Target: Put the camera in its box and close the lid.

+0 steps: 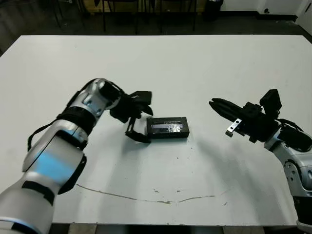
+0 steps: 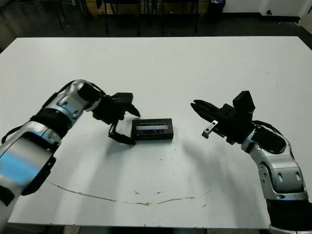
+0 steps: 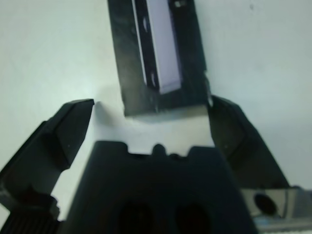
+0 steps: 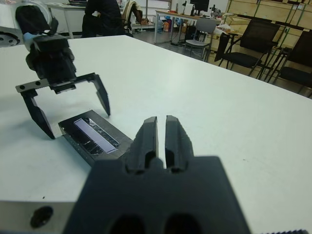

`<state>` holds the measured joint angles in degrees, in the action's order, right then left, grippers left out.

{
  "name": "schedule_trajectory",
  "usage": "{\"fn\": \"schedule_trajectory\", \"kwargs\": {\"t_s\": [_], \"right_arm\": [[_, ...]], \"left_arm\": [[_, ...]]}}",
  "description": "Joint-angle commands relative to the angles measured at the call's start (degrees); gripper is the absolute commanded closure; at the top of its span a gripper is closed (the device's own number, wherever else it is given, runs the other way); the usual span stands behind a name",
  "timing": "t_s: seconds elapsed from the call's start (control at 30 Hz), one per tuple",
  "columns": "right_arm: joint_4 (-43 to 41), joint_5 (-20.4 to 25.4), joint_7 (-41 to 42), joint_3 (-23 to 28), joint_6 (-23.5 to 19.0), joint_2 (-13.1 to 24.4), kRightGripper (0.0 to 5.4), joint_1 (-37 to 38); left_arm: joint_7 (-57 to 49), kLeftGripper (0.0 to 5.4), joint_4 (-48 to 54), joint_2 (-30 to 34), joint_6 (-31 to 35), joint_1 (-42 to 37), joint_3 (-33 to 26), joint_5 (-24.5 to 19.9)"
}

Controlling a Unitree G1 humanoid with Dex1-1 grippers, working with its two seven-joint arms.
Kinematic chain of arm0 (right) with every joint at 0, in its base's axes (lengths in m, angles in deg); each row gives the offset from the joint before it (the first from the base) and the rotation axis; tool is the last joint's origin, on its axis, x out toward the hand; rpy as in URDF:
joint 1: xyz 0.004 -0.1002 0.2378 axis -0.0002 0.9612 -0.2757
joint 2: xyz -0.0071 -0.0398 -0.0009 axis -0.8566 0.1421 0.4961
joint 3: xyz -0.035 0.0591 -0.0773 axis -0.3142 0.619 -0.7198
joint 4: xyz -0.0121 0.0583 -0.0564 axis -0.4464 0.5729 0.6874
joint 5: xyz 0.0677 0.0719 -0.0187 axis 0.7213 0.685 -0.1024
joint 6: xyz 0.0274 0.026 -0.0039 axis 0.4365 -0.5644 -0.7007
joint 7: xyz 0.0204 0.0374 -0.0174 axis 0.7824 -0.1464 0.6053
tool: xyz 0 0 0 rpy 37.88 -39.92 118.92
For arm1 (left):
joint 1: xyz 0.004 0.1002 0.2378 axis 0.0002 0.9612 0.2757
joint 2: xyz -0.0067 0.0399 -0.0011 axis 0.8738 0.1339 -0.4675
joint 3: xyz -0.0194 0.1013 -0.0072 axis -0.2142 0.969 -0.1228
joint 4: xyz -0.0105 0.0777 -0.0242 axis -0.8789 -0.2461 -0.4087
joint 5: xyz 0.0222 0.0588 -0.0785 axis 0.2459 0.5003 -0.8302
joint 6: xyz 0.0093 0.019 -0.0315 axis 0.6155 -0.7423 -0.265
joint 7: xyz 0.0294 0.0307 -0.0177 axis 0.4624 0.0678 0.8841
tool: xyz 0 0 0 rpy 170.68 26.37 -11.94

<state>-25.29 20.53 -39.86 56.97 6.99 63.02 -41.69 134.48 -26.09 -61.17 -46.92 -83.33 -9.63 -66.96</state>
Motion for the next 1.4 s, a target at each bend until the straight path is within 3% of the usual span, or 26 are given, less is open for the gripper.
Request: {"fn": "schedule_trajectory", "kwargs": {"t_s": [0.03,0.27,0.43,0.6,0.8,0.93,1.03,1.27,1.4], "right_arm": [[-0.5,-0.3,-0.4,-0.4,-0.6,0.3,5.40,1.0],[0.1,-0.1,-0.4,-0.9,-0.3,-0.2,5.40,0.4],[0.8,-0.3,-0.3,-1.2,0.7,-0.5,5.40,0.1],[0.2,-0.3,-0.9,-1.3,0.3,-0.5,5.40,0.2],[-1.2,-0.7,-3.0,-1.3,-0.7,-0.7,5.40,0.2],[0.3,-1.1,-3.0,-1.8,1.3,-1.4,5.40,-0.4],[0.9,-1.7,-3.8,-2.2,1.1,-2.0,5.40,-1.0],[1.9,-2.1,-4.9,-2.0,2.0,-3.2,5.40,-1.0],[1.5,-2.2,-6.3,-1.7,1.5,-3.2,5.40,-0.4]], "left_arm": [[2.4,0.02,0.3,5.4,-1.1,8.8,1.7,3.0],[5.4,0.02,7.8,12.4,-3.0,12.9,-0.6,-0.6],[4.4,0.02,12.1,15.3,4.7,14.1,-5.0,-4.7],[-5.6,0.09,21.2,15.8,13.5,18.7,-17.2,-13.2],[-31.6,1.00,46.7,6.9,22.2,30.6,-29.2,-20.6],[-46.1,1.73,65.5,-0.9,30.2,36.6,-29.8,-22.7],[-54.7,2.30,73.9,-6.6,35.5,38.2,-27.9,-23.1],[-69.3,3.60,73.2,-17.4,35.2,38.9,-21.4,-17.6],[-74.4,4.35,71.0,-22.7,41.9,38.5,-17.8,-17.0]]}}
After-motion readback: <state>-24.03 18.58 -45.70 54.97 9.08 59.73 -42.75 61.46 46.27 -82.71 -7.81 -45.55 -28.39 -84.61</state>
